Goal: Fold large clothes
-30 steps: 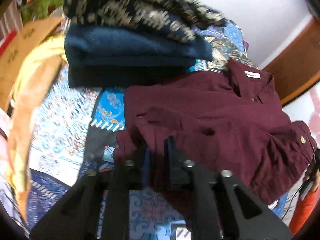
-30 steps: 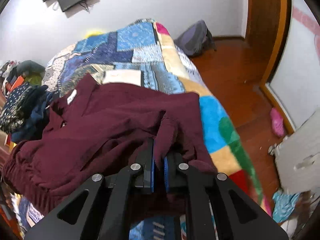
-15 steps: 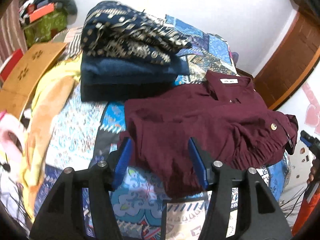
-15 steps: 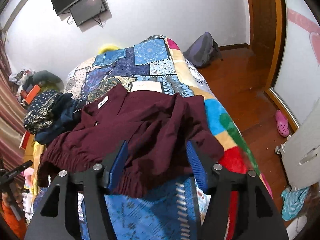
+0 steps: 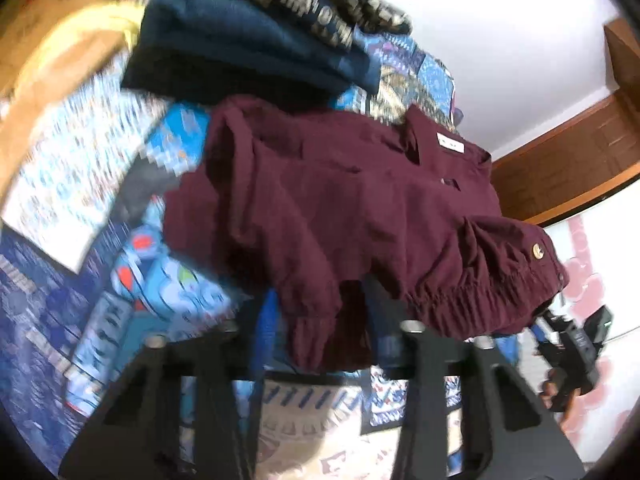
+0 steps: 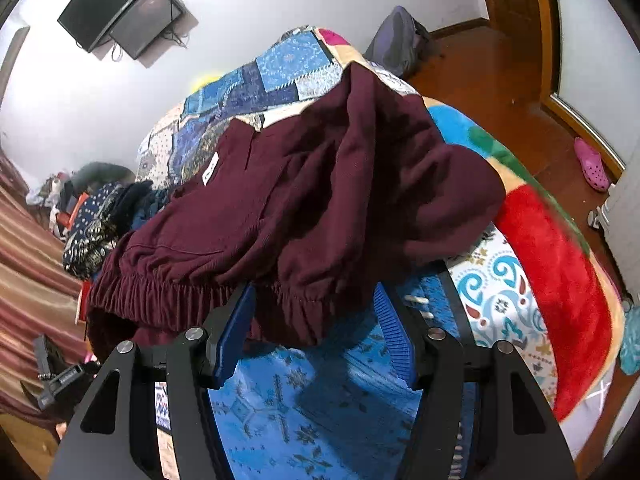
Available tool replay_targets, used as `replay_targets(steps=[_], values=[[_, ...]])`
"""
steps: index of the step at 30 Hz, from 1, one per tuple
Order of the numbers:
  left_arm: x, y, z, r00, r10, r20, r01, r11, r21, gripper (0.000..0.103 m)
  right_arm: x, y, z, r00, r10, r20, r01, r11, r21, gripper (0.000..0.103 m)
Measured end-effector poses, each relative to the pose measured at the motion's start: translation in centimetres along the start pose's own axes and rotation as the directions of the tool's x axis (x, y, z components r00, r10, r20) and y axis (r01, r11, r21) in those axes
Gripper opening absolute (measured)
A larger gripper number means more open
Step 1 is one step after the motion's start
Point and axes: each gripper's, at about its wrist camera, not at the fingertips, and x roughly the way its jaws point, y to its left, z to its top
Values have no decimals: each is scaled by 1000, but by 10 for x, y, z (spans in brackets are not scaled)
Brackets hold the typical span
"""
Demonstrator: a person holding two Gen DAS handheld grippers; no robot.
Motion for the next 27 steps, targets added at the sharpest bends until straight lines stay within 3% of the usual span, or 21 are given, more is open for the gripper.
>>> replay_targets(steps=[1, 4, 7, 8, 13, 15, 17, 22, 24, 26, 27], values=[[-4, -5, 1, 1000, 10, 19, -11, 999, 31, 23, -1, 1, 1, 1000, 9, 6, -9, 1000, 0, 57], [-17, -14, 5, 999, -12, 52, 8, 996, 86, 16, -4, 8, 6, 998, 57, 14, -57, 998, -31, 41], [-26, -25, 15, 996, -34, 79, 24, 992, 127, 16, -2, 16, 15, 997, 71, 24, -69, 995, -75, 20], [-28, -29, 20, 995, -41, 88, 29, 990, 136, 16, -1, 17, 23, 996, 80, 31, -77, 994, -76, 18], [-31, -38, 56, 985, -60, 163, 34, 987, 154, 14, 7, 18, 56, 988, 139, 69, -135, 989, -55, 16], [-27, -40, 72, 979, -50, 196, 19, 987, 157, 14, 15, 20, 73, 990, 101, 98, -97, 994, -53, 15], [-19, -37, 90, 973, 3, 229, -34, 990, 134, 14, 30, 23, 91, 992, 62, 109, -58, 997, -42, 14], [9, -33, 113, 971, 84, 223, -105, 991, 80, 15, 59, 34, 112, 992, -59, 109, 65, 996, -54, 15], [10, -42, 111, 966, 89, 245, -121, 985, 121, 16, 62, 40, 115, 991, -84, 108, 90, 994, -54, 19], [6, -53, 107, 961, 99, 257, -150, 970, 189, 23, 57, 43, 115, 988, -87, 127, 94, 994, -50, 21], [4, -60, 104, 958, 108, 267, -171, 959, 226, 31, 54, 45, 113, 987, -87, 133, 94, 994, -48, 24]])
